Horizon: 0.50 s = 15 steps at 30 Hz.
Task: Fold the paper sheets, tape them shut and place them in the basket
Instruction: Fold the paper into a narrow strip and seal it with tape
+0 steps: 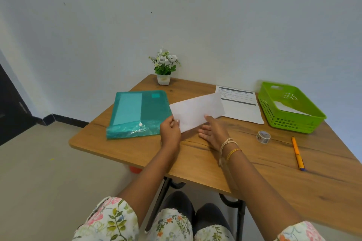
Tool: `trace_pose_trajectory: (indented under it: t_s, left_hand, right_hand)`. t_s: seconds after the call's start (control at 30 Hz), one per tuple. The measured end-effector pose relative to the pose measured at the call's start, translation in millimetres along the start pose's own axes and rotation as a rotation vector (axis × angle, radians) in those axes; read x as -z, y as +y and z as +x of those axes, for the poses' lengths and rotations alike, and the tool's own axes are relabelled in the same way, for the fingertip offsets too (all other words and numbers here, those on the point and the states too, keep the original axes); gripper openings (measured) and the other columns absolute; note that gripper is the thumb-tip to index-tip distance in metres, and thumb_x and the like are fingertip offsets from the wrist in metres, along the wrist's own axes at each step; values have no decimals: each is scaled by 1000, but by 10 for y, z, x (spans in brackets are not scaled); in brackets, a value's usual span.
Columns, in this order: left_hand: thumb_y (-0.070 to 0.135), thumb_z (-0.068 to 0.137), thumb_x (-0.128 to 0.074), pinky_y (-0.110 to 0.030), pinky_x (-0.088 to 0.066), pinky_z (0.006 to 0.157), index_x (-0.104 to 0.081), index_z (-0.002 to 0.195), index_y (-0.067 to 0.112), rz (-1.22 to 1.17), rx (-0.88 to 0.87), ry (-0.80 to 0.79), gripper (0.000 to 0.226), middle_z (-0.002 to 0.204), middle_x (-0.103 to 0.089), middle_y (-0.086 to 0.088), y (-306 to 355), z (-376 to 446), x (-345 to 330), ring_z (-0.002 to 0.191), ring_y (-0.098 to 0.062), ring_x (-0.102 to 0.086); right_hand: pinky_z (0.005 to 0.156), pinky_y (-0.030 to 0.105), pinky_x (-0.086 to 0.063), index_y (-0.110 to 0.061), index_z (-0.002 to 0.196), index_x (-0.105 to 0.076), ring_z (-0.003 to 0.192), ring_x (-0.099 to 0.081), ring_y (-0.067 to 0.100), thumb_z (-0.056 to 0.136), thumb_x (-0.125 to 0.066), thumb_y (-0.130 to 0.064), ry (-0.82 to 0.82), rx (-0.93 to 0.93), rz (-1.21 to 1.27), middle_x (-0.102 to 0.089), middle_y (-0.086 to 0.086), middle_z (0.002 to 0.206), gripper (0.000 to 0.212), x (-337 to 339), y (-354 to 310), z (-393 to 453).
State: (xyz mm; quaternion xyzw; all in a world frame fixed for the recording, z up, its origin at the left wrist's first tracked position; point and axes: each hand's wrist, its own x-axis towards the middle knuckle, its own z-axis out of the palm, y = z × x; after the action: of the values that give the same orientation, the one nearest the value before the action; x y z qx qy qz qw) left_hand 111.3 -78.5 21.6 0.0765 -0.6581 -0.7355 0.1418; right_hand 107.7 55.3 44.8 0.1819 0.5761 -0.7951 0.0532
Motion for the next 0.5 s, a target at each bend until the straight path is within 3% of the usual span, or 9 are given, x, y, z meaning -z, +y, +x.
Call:
trace_pose_trajectory:
  t_s: [0.07, 0.17, 0.27, 0.37, 0.5]
  left_hand:
    - [5, 99, -45, -36, -61, 67, -60, 112, 5, -181, 196, -50, 20, 108, -64, -10, 48, 45, 62, 94, -22, -63]
    - [3, 100, -43, -31, -60, 57, -55, 112, 2, -189, 341, -77, 17, 115, -60, -14, 114, 89, 210, 96, -26, -62]
    - [5, 100, -44, -29, -59, 54, -52, 124, -2, -50, 369, -125, 26, 122, -58, -16, 140, 108, 321, 100, -30, -62]
    - [5, 99, -46, -27, -57, 49, -47, 132, 0, 65, 378, -152, 33, 115, -61, -18, 153, 122, 376, 78, -29, -70]
    - [13, 97, -52, -27, -55, 44, -43, 138, 7, 422, 220, -153, 43, 87, -66, -10, 88, 105, 365, 52, -20, -69]
  right_hand:
    - [89, 46, -50, -13, 126, -44, 110, -57, 37, 92, -59, -23, 13, 30, 132, -54, 17, 123, 38, 33, -4, -19]
    - [81, 46, -54, -14, 140, -36, 113, -58, 32, 91, -60, -9, 159, 120, 302, -55, 14, 130, 55, 109, -24, -29]
    - [60, 35, -56, -15, 143, -33, 107, -58, 28, 86, -52, 8, 357, 138, 242, -52, 12, 132, 65, 217, -16, -33]
    - [49, 32, -54, -15, 145, -32, 105, -58, 31, 83, -49, 14, 405, 66, 84, -47, 13, 136, 70, 319, -3, -87]
    - [39, 30, -53, -13, 149, -20, 65, -65, 28, 87, -47, 15, 386, -37, -77, -58, 26, 121, 73, 440, -10, -195]
